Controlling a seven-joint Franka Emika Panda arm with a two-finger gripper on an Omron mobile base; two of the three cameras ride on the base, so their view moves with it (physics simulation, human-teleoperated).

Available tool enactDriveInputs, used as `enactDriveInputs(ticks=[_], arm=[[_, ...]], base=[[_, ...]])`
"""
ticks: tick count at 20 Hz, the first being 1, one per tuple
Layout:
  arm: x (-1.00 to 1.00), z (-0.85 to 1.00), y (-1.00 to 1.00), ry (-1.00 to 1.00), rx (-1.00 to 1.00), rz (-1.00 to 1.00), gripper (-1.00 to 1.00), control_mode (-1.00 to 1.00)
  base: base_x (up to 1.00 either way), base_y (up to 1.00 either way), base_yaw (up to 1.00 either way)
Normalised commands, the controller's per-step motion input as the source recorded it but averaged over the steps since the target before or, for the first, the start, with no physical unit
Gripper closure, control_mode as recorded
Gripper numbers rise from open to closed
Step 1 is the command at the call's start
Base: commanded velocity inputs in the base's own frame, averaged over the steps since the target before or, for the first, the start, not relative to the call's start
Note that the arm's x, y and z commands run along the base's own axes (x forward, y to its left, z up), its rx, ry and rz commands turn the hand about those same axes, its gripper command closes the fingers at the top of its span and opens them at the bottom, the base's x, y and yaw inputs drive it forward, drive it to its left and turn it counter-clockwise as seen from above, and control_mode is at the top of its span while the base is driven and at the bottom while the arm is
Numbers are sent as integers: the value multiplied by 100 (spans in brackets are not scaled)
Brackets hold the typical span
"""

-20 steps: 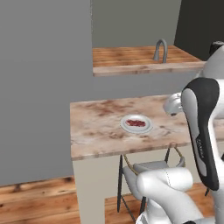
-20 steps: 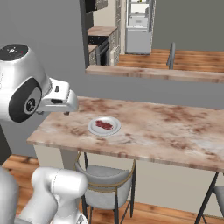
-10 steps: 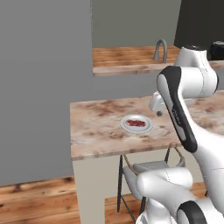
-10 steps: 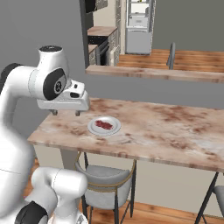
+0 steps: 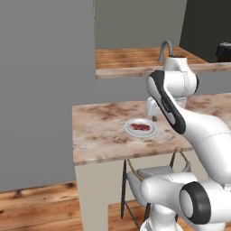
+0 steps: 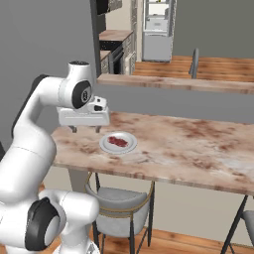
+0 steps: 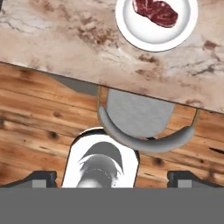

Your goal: Transport the steak and garlic to the fridge. Place the steak on the rack containing meat and place the garlic on the rack containing the vegetable, ensuring meats and vegetables are on different racks.

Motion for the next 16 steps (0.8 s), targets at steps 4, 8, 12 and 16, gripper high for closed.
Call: enactDriveInputs(ticks=[4, 8, 12, 16], arm=[[37, -39, -7, -6, 0, 13, -100, -100], [38, -29, -13, 0, 0, 14, -100, -100], [55, -25, -17, 0, 0, 19, -100, -100], [54, -34, -9, 0, 0, 27, -100, -100]], base=[[0, 0, 0], [0, 0, 0], [0, 0, 0], [0, 0, 0]])
